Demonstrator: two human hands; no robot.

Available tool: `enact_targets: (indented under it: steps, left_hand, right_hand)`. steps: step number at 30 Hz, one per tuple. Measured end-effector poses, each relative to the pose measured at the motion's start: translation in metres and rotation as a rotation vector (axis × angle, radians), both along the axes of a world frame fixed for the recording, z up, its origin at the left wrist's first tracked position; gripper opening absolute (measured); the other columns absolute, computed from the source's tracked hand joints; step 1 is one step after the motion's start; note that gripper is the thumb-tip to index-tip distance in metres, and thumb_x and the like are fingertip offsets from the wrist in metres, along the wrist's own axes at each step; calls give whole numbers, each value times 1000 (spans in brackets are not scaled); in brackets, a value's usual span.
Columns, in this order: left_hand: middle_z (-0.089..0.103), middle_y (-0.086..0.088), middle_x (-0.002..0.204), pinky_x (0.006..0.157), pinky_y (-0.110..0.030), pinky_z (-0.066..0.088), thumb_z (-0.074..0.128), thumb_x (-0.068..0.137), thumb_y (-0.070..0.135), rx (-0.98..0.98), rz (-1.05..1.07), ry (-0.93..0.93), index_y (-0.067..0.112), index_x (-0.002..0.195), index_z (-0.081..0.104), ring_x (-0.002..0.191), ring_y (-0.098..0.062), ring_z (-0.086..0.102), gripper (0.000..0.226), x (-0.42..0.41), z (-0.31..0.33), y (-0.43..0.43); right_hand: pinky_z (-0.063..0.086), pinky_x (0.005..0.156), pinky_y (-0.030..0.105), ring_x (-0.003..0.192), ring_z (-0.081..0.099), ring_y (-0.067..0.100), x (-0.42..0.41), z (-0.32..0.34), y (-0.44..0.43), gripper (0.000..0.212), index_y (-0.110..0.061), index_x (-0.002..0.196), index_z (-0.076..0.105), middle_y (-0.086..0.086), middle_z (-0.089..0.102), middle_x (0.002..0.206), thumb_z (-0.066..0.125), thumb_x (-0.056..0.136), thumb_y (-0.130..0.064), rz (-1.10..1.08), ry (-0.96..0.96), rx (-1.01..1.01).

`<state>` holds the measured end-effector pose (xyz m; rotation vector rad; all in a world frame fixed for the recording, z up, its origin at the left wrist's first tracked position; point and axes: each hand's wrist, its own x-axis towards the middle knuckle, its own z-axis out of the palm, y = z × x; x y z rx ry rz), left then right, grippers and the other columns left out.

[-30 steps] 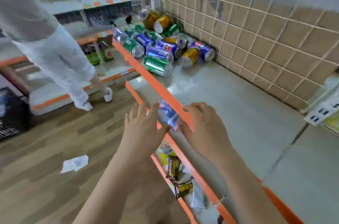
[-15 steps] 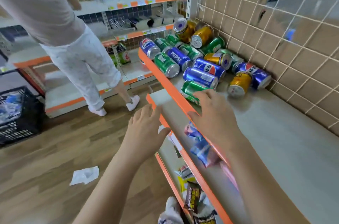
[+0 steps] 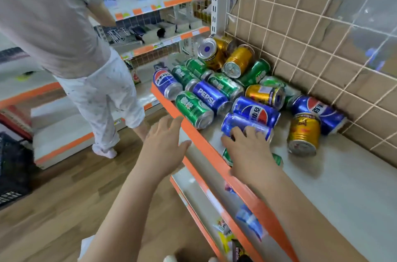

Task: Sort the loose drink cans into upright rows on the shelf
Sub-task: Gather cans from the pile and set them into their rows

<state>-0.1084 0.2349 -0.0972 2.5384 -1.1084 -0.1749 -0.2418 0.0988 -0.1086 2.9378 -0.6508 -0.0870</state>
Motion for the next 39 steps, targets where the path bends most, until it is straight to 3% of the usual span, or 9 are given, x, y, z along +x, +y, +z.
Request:
enact_targets:
  steps: [2,5,9,16,21,27,31,35,39]
  left_hand:
    - [28,-8,148,111,-38,25,57,90,33,-21,-27,-24,21,145,26,136,-27,26,65,23,-1,-10]
    - [27,-11,148,111,-40,23,63,86,28,-31,-88,-75,20,145,27,137,-29,23,69,59,-3,-27]
    - [27,-12,148,114,-45,18,70,79,24,19,-214,-200,21,144,30,139,-33,19,76,103,-4,-48]
    - [2,-6,158,116,-50,-4,73,76,40,215,-455,-243,33,147,16,145,-29,-6,91,150,-15,-69]
    - [-4,-8,158,113,-50,-11,72,74,47,246,-490,-261,33,147,14,145,-30,-12,94,160,-23,-83]
    - [10,-5,157,113,-54,-9,76,69,48,217,-514,-328,33,140,32,146,-27,-6,85,165,-26,-98]
    - [21,3,154,109,-55,-17,77,59,59,232,-566,-357,37,136,39,145,-30,-9,89,170,-13,-100]
    - [29,7,149,111,-54,-18,76,54,64,215,-595,-359,34,133,44,145,-30,-10,90,171,-3,-96]
    - [43,8,141,114,-46,-15,76,53,64,127,-616,-233,32,125,50,146,-22,-6,83,171,11,-90]
  right_hand:
    - [24,66,34,91,47,30,7,-5,-3,46,-19,99,56,6,51,99,75,58,-23,-8,-8,24]
    - [28,57,32,76,47,28,16,4,-2,43,-17,83,58,6,52,87,78,44,-20,-66,35,54]
    - [42,72,33,100,37,23,31,12,0,49,-23,115,48,0,41,109,68,72,-36,-158,52,238]
    - [44,90,39,105,39,20,73,27,4,72,-28,134,39,1,48,118,69,69,-36,-251,-87,477]
    - [41,96,28,114,44,13,72,34,-5,74,-29,134,44,-6,49,122,71,66,-32,-316,-235,645]
    - [37,82,4,109,46,-6,59,46,-22,70,-38,129,47,-19,48,122,76,67,-21,-402,-496,803]
    - [37,90,11,114,47,-2,61,47,-28,71,-32,131,47,-16,51,128,79,68,-22,-413,-562,818]
    - [39,87,11,112,51,3,64,47,-31,71,-26,129,51,-12,55,125,82,66,-22,-406,-598,840]
    - [41,82,13,103,54,1,61,46,-31,59,-28,117,59,-10,58,115,84,63,-22,-398,-630,856]
